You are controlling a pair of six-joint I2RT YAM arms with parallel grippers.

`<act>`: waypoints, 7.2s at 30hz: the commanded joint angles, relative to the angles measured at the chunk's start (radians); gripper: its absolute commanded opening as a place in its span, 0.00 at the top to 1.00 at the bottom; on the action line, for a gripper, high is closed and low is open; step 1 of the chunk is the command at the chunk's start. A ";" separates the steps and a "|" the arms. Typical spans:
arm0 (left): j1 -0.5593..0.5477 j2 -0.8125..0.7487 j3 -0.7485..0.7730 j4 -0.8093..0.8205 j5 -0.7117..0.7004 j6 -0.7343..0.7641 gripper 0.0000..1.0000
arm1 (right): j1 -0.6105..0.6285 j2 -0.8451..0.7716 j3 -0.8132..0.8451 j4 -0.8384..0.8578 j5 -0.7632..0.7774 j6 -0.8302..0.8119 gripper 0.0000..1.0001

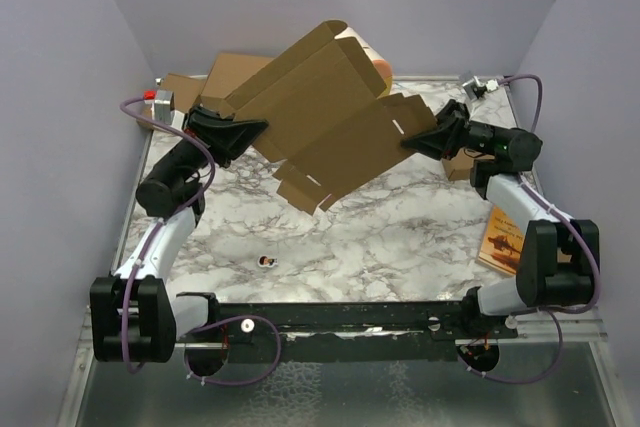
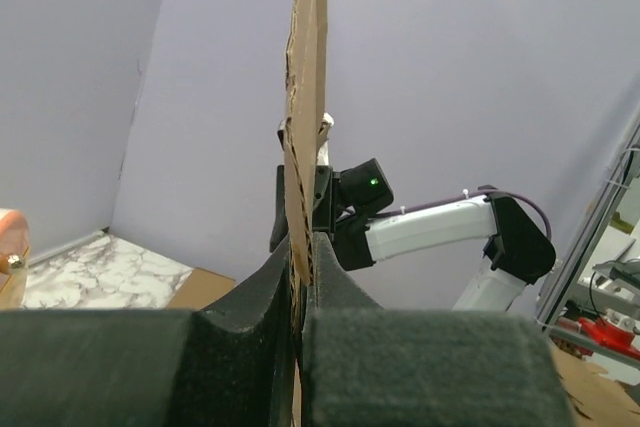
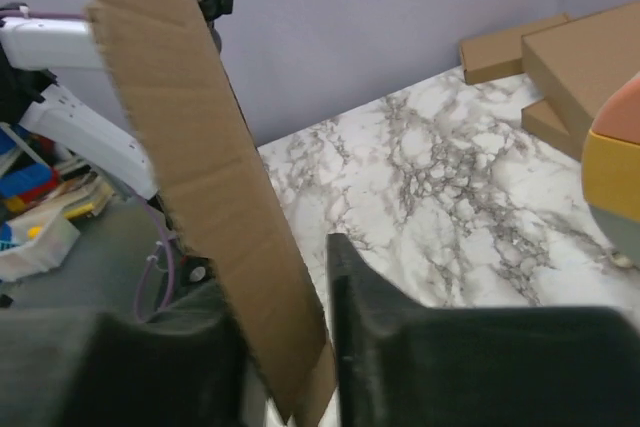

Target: Fold the paper box

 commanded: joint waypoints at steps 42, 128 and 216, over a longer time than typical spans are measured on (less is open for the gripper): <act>0.103 0.094 0.097 0.097 0.198 0.079 0.72 | -0.041 -0.099 0.009 -0.284 -0.116 -0.178 0.99; -0.021 -0.145 0.035 -0.563 0.436 0.718 1.00 | 0.151 0.054 0.702 -2.451 0.018 -2.321 0.72; -0.035 -0.091 0.019 -0.263 0.472 0.502 1.00 | 0.238 0.139 0.727 -2.457 -0.237 -2.235 0.82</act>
